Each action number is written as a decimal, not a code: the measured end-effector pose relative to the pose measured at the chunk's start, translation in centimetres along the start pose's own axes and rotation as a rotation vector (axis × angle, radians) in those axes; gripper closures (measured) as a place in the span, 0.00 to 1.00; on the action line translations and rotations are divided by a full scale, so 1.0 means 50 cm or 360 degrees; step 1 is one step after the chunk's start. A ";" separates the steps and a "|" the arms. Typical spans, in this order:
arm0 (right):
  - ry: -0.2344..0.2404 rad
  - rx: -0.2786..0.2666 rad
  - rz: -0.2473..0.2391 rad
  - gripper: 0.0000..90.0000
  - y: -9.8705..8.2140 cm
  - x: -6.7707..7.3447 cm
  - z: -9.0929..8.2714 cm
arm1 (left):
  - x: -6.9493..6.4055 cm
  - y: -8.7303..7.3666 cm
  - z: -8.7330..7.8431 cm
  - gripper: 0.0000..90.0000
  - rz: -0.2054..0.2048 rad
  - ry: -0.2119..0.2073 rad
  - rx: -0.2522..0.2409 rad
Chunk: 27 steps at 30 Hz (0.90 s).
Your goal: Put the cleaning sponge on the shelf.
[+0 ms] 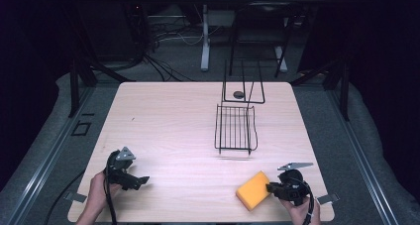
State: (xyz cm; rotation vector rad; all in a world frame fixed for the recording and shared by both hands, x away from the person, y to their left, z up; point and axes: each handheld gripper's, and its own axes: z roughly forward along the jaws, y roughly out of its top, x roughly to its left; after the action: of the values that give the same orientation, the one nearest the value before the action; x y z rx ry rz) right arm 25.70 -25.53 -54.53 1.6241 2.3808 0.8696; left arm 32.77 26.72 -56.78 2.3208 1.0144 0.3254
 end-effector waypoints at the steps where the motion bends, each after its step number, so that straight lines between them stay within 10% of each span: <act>1: -0.0004 -0.0011 0.0012 0.92 -0.001 0.001 0.000 | 0.000 0.000 0.000 0.00 0.0000 -0.0001 -0.0002; 27: 0.0049 -0.0183 0.0004 0.95 0.005 0.011 -0.057 | 0.000 0.000 -0.002 0.00 0.0007 0.0006 -0.0005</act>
State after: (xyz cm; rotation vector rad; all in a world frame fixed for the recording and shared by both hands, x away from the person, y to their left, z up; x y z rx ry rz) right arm 24.51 -26.05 -51.90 1.5817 2.3024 1.0192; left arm 32.74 26.77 -56.71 2.3209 1.0100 0.3326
